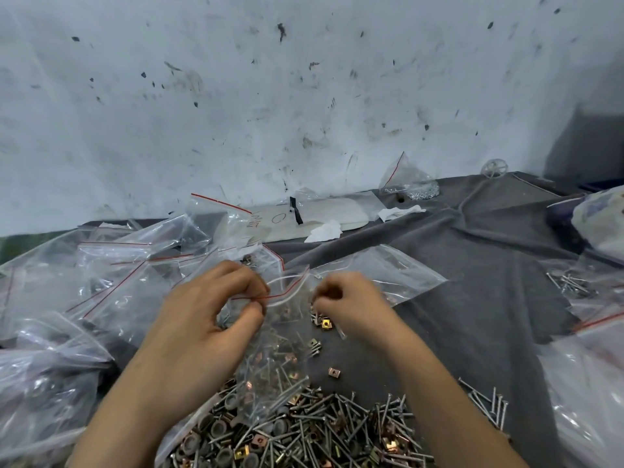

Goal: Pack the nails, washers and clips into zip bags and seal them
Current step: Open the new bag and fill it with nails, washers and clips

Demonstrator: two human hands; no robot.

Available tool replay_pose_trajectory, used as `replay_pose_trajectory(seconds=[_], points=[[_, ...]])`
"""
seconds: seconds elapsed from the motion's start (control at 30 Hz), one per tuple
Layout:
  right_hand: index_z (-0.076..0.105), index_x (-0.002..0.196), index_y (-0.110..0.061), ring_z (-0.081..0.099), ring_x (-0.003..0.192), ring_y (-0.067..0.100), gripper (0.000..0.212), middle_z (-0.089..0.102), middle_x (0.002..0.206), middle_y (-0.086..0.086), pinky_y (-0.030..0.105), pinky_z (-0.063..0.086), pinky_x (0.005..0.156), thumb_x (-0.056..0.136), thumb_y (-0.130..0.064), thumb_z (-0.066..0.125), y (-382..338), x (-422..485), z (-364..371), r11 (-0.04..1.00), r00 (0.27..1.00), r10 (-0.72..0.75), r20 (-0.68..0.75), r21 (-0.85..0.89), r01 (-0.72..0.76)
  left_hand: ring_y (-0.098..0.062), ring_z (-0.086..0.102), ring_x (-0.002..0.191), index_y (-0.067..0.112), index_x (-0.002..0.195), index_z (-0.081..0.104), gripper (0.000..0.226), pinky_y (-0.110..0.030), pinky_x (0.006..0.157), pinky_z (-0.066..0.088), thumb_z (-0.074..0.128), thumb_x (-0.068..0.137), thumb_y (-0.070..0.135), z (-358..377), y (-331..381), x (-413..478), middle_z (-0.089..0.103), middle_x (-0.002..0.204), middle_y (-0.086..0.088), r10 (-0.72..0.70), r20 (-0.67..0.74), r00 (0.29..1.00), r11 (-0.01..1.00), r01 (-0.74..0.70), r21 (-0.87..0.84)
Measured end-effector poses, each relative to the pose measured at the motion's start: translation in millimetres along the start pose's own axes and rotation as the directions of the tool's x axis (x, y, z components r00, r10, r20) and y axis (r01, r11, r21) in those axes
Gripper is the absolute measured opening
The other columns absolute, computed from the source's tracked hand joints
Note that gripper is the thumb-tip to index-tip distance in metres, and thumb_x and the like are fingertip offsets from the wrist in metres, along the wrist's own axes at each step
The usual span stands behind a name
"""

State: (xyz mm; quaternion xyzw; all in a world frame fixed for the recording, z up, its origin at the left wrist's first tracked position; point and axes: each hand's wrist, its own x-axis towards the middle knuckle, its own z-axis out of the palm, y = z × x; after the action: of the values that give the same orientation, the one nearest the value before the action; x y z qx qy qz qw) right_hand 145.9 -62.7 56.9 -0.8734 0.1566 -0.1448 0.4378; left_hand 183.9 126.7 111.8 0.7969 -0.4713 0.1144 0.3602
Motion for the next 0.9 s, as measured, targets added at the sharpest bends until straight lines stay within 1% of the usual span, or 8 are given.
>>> replay_pose_trajectory(seconds=[0.07,0.13,0.2,0.33,0.47,0.57,0.7,0.9], points=[[0.067,0.08,-0.022,0.061,0.071,0.002,0.017,0.068,0.073,-0.009,0.017,0.047,0.069,0.086,-0.006,0.064,-15.2,-7.8,-16.1,0.937,0.965,-0.106,-0.242,0.3,0.178,-0.003,0.058,0.092,0.033,0.067,0.056,0.02,-0.008,0.074,0.037,0.04,0.07,0.045,0.2,0.8,-0.2,0.063,0.089,0.016,0.005,0.002,1.0,1.0,-0.005,-0.002],[0.067,0.077,-0.025,0.062,0.067,0.001,0.021,0.068,0.068,-0.01,0.013,0.047,0.066,0.085,-0.006,0.066,-27.4,-17.5,-27.0,0.803,0.889,-0.188,-0.417,0.456,0.384,-0.003,0.058,0.093,0.033,0.067,0.055,0.02,-0.007,0.074,0.036,0.039,0.07,0.045,0.4,1.7,-0.8,0.063,0.089,0.016,0.008,0.001,1.0,1.0,-0.008,-0.003],[0.069,0.078,-0.025,0.063,0.07,0.005,0.019,0.069,0.073,-0.006,0.013,0.049,0.066,0.083,-0.007,0.068,-36.7,-25.2,-27.8,0.767,0.881,-0.253,-0.4,0.473,0.435,-0.003,0.058,0.092,0.033,0.068,0.055,0.02,-0.008,0.074,0.036,0.04,0.071,0.045,0.4,2.8,-0.6,0.063,0.088,0.016,0.014,-0.001,1.0,1.0,-0.014,-0.007],[0.07,0.088,-0.026,0.062,0.085,0.009,0.009,0.068,0.091,-0.003,0.018,0.049,0.073,0.085,-0.018,0.069,-37.6,-22.3,-17.0,0.864,0.93,-0.313,-0.194,0.35,0.363,-0.004,0.059,0.089,0.031,0.069,0.057,0.021,-0.011,0.074,0.038,0.04,0.071,0.043,0.5,3.7,0.7,0.063,0.087,0.015,0.031,0.003,1.0,0.999,-0.031,-0.007],[0.065,0.093,-0.027,0.059,0.086,-0.002,0.009,0.064,0.099,-0.006,0.014,0.048,0.075,0.093,-0.021,0.058,-18.9,-7.1,-12.3,0.835,0.932,-0.19,-0.308,0.448,0.318,-0.005,0.06,0.089,0.031,0.068,0.058,0.02,-0.013,0.074,0.039,0.042,0.07,0.043,-0.6,-0.2,0.2,0.064,0.087,0.013,0.019,-0.016,1.0,0.999,-0.02,-0.031],[0.066,0.091,-0.023,0.059,0.083,0.006,0.014,0.067,0.094,-0.005,0.02,0.049,0.078,0.092,-0.012,0.057,7.0,7.2,-2.4,0.987,0.979,-0.093,-0.18,0.116,0.115,-0.006,0.06,0.089,0.032,0.068,0.058,0.018,-0.012,0.073,0.039,0.043,0.071,0.042,-1.3,-2.7,0.1,0.064,0.088,0.012,0.01,-0.028,1.0,0.999,-0.011,-0.036],[0.07,0.098,-0.015,0.061,0.092,0.017,0.016,0.069,0.105,0.005,0.025,0.048,0.085,0.088,-0.009,0.059,42.2,16.5,31.1,0.946,0.986,0.04,0.163,-0.323,0.015,-0.006,0.06,0.087,0.032,0.068,0.057,0.018,-0.012,0.072,0.039,0.043,0.072,0.042,-2.0,-3.7,-0.2,0.064,0.087,0.012,0.015,-0.025,1.0,1.0,-0.015,-0.023],[0.065,0.096,-0.019,0.06,0.1,0.023,0.014,0.065,0.106,0.003,0.035,0.051,0.085,0.088,-0.01,0.057,53.8,18.4,45.8,0.866,0.979,0.037,0.202,-0.494,0.07,-0.005,0.06,0.087,0.028,0.069,0.06,0.023,-0.014,0.073,0.04,0.042,0.071,0.043,-4.5,-4.6,-1.0,0.064,0.085,0.012,0.003,-0.026,1.0,1.0,-0.004,-0.021]])
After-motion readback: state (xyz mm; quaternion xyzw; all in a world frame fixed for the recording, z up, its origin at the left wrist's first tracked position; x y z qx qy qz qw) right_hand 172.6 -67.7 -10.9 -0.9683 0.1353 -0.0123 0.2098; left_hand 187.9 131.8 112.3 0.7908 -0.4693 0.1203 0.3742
